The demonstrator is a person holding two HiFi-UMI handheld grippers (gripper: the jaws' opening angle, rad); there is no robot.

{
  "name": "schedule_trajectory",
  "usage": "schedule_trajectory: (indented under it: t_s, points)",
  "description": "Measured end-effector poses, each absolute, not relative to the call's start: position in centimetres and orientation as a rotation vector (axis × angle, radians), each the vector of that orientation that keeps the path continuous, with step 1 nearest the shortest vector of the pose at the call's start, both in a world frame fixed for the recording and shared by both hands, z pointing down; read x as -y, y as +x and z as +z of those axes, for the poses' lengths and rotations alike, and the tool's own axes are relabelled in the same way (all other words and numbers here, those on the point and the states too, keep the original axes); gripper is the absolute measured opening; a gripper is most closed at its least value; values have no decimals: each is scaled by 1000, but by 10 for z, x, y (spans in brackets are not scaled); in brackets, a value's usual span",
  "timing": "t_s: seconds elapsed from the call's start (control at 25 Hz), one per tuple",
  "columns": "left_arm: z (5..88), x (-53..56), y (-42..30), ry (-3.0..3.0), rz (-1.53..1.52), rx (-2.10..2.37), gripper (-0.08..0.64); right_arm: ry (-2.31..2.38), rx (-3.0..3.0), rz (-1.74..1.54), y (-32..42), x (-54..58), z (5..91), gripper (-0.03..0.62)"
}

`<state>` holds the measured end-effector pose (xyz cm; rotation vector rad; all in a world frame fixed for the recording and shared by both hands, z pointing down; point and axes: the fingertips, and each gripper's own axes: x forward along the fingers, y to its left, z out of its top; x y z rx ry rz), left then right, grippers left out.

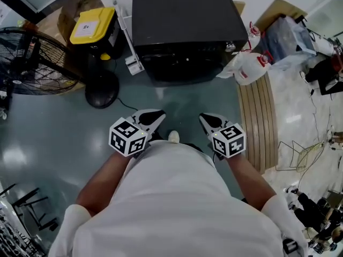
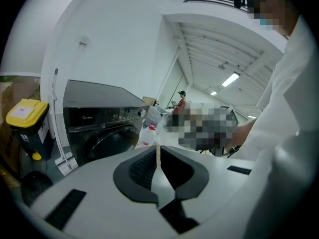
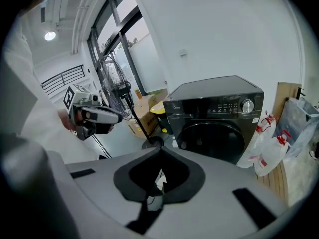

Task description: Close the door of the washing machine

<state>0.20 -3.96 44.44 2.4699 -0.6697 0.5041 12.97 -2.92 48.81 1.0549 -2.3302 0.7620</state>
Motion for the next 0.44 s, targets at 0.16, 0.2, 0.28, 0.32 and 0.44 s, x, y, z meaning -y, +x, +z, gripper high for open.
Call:
schedule_trajectory:
  t_s: [0.16,0.2,0.28,0.32,0.44]
  points:
    - [447,45,6,2475,516,660,21,1051,2331,756,130,33,489,8]
    - [447,47,7,2476,518,658,21,1052,2330,748,131,34,489,9]
    - [448,49,11,2477,520,654,21,1052,2328,733,133,35,491,8]
    - [449,49,12,2477,522,651,21,1052,2327,729,134,35,491,8]
    - [452,51,15,2477,533,645,21,1056,2327,723,135,37,492,8]
